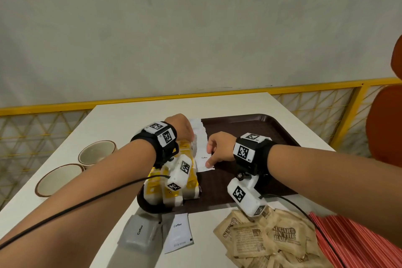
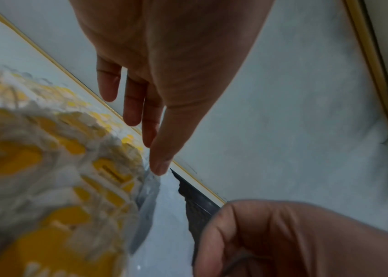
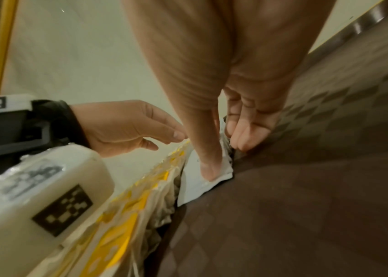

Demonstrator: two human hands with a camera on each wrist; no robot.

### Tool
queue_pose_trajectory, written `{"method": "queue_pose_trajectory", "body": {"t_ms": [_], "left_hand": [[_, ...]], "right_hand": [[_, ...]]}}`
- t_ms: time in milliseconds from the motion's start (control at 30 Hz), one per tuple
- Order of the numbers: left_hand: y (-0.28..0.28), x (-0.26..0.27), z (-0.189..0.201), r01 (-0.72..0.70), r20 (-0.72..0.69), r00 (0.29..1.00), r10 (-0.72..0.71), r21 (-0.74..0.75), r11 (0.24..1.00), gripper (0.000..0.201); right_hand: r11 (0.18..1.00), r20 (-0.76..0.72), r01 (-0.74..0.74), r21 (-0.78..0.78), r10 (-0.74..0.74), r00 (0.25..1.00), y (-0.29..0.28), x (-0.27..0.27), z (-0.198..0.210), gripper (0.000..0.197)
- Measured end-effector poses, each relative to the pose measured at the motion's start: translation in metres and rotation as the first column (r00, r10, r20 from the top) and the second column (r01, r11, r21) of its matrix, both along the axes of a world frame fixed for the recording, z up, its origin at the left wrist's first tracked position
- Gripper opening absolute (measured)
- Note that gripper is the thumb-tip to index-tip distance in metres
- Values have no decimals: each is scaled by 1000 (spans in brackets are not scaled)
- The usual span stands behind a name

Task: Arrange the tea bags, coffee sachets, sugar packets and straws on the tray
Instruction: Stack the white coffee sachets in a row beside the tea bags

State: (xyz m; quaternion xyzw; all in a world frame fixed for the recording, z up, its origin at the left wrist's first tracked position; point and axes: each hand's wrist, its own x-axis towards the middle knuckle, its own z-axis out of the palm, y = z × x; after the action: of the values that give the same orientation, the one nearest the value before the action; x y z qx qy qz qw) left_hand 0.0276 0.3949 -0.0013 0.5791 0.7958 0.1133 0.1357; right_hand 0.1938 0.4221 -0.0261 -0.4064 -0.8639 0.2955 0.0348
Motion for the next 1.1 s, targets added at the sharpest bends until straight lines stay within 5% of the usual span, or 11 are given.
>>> {"method": "queue_pose_trajectory", "body": {"t_ms": [200, 400, 567, 733, 1100], "left_hand": [[4, 8, -2, 59, -61, 996, -58, 17, 998, 17], [0, -6, 0, -8, 56, 998, 1, 132, 991, 15], [-14, -23, 2, -110, 173, 982, 74, 209, 972, 27], [-25, -35, 1, -165, 244, 963, 114, 203, 965, 31], [-25, -24, -1, -175, 209, 969, 133, 194, 965, 33]], "right_hand": [[1000, -16, 13, 14, -13, 1000, 1, -2, 1, 36], [1000, -72, 6, 13, -6, 997, 0, 0, 3, 26], [986, -185, 21, -165, -52, 981, 1, 12, 9, 29], [927, -294, 166, -337, -271, 916, 7, 15, 13, 31], [950, -169, 238, -201, -273, 947, 14, -34, 5, 43]]}}
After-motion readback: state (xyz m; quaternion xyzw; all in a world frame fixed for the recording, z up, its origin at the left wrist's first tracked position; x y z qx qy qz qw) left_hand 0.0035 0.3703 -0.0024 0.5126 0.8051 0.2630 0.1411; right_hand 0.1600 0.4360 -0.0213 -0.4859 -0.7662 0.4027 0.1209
